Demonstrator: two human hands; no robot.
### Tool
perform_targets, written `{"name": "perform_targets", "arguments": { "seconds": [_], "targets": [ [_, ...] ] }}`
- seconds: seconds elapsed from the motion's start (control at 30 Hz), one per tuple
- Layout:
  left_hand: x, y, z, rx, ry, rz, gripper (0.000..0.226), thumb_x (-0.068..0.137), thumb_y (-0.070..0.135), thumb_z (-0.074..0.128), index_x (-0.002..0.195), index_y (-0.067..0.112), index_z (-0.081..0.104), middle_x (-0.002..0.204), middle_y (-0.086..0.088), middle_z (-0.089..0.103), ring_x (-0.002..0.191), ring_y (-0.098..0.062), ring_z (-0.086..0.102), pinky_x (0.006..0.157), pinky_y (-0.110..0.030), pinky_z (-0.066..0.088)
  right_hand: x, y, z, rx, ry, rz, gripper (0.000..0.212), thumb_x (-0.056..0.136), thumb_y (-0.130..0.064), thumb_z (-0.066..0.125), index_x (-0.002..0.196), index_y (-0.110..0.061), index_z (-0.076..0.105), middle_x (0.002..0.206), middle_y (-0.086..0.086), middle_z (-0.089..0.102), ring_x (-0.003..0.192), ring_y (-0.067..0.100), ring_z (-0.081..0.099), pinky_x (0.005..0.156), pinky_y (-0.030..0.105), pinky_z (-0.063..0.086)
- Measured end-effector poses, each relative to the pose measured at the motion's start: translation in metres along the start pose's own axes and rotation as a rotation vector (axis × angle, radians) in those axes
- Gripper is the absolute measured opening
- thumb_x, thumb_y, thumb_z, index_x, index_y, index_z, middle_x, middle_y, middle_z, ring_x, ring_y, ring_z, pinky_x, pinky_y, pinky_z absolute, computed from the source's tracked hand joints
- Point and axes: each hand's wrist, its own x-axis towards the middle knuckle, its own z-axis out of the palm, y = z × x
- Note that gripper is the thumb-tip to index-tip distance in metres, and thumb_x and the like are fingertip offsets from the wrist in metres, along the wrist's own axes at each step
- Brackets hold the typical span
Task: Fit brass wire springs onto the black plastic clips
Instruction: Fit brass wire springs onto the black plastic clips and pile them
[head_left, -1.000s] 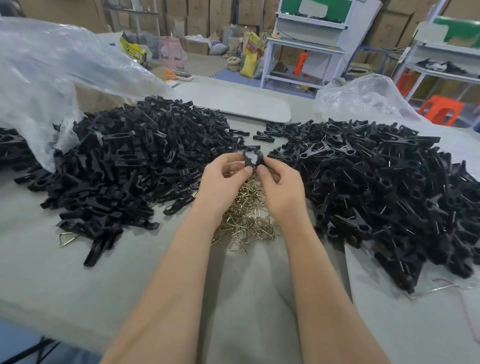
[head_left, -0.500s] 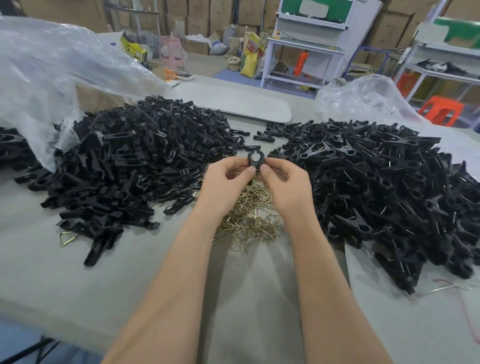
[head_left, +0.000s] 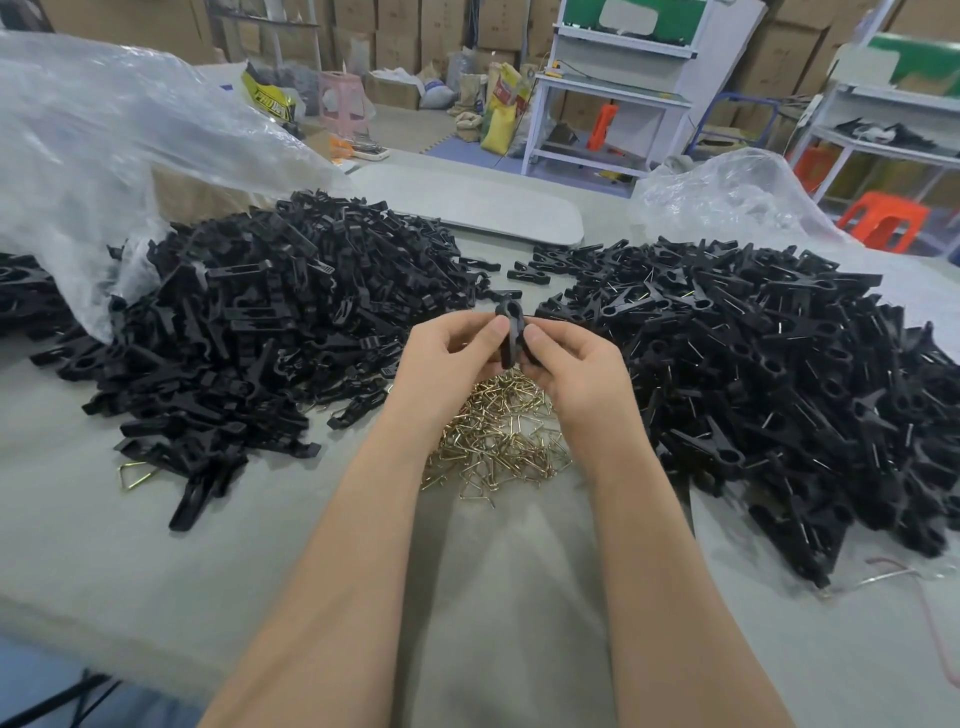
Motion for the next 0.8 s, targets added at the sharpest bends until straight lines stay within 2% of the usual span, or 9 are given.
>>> {"name": "perform_targets", "arguments": {
  "seconds": [0.13, 0.2, 0.3, 0.37, 0.43, 0.5, 0.57, 0.7, 0.8],
  "targets": [
    [0.000, 0.000, -0.002, -0.021, -0.133, -0.058, 0.011, 0.087, 0.040, 0.063, 0.088, 0.037, 0.074, 0.090, 0.013, 0.071, 0.090, -0.002, 0.063, 0.087, -0.029, 0.051, 0.000, -0.006, 0.000, 0.324, -0.077, 0.114, 0.010, 0.091, -0.002, 0.056, 0.086, -0.007, 0.062, 0.070, -0.001, 0.068, 0.070, 0.013, 0.063, 0.072, 0.023, 0.054],
    [0.000, 0.001, -0.001, -0.058, -0.097, -0.055, 0.013, 0.085, 0.040, 0.062, 0.086, 0.036, 0.074, 0.092, 0.013, 0.071, 0.094, -0.002, 0.062, 0.091, -0.030, 0.047, 0.000, -0.006, 0.002, 0.279, -0.027, 0.119, 0.005, 0.089, -0.004, 0.061, 0.087, -0.008, 0.059, 0.073, 0.000, 0.068, 0.074, 0.013, 0.066, 0.076, 0.025, 0.056],
    [0.003, 0.002, -0.006, -0.206, 0.121, -0.067, 0.015, 0.094, 0.029, 0.056, 0.093, 0.023, 0.070, 0.100, 0.004, 0.072, 0.104, -0.013, 0.065, 0.097, -0.031, 0.047, -0.001, -0.002, 0.000, -0.472, 0.036, 0.004, 0.019, 0.084, -0.024, 0.070, 0.099, -0.017, 0.061, 0.092, -0.006, 0.066, 0.088, 0.011, 0.063, 0.077, 0.023, 0.050],
    [0.006, 0.004, -0.013, -0.440, 0.209, -0.115, 0.016, 0.096, 0.024, 0.053, 0.095, 0.014, 0.066, 0.096, 0.000, 0.073, 0.099, -0.013, 0.067, 0.091, -0.026, 0.051, -0.005, 0.001, 0.004, -0.912, -0.158, 0.047, 0.035, 0.082, -0.037, 0.071, 0.112, -0.023, 0.059, 0.099, -0.011, 0.058, 0.091, 0.009, 0.056, 0.073, 0.023, 0.045],
    [0.007, 0.007, -0.019, -0.701, 0.249, -0.203, 0.015, 0.095, 0.018, 0.054, 0.103, 0.008, 0.062, 0.097, -0.005, 0.071, 0.093, -0.015, 0.069, 0.082, -0.025, 0.056, -0.008, 0.009, 0.013, -1.093, -0.329, 0.118, 0.043, 0.081, -0.037, 0.072, 0.119, -0.022, 0.056, 0.106, -0.002, 0.057, 0.099, 0.018, 0.056, 0.084, 0.032, 0.047],
    [0.008, 0.008, -0.020, -0.870, 0.266, -0.270, 0.023, 0.093, 0.014, 0.056, 0.114, 0.004, 0.057, 0.098, -0.009, 0.069, 0.089, -0.016, 0.069, 0.078, -0.026, 0.058, -0.010, 0.015, 0.021, -1.117, -0.296, 0.072, 0.032, 0.085, -0.033, 0.069, 0.112, -0.020, 0.058, 0.102, 0.002, 0.059, 0.100, 0.023, 0.058, 0.090, 0.038, 0.048],
    [0.007, 0.009, -0.021, -0.927, 0.274, -0.299, 0.026, 0.092, 0.013, 0.059, 0.115, 0.004, 0.057, 0.095, -0.007, 0.069, 0.087, -0.014, 0.067, 0.079, -0.025, 0.057, -0.009, 0.018, 0.023, -1.093, -0.201, 0.006, 0.017, 0.090, -0.028, 0.063, 0.103, -0.018, 0.062, 0.095, 0.001, 0.062, 0.093, 0.021, 0.061, 0.084, 0.036, 0.050],
    [0.006, 0.011, -0.019, -1.013, 0.291, -0.319, 0.019, 0.088, 0.008, 0.062, 0.105, 0.000, 0.062, 0.095, -0.009, 0.067, 0.090, -0.013, 0.065, 0.076, -0.021, 0.057, -0.004, 0.014, 0.011, -0.910, -0.093, -0.035, 0.010, 0.091, -0.026, 0.062, 0.093, -0.020, 0.070, 0.072, -0.013, 0.060, 0.066, 0.001, 0.054, 0.059, 0.013, 0.043],
    [0.006, 0.013, -0.018, -1.040, 0.252, -0.350, 0.011, 0.087, 0.003, 0.061, 0.096, -0.003, 0.063, 0.089, -0.013, 0.068, 0.095, -0.018, 0.064, 0.067, -0.019, 0.057, 0.000, 0.009, 0.002, -0.768, -0.031, -0.054, 0.012, 0.091, -0.024, 0.062, 0.094, -0.020, 0.073, 0.069, -0.021, 0.057, 0.068, -0.005, 0.053, 0.068, 0.017, 0.044]
  ]
}}
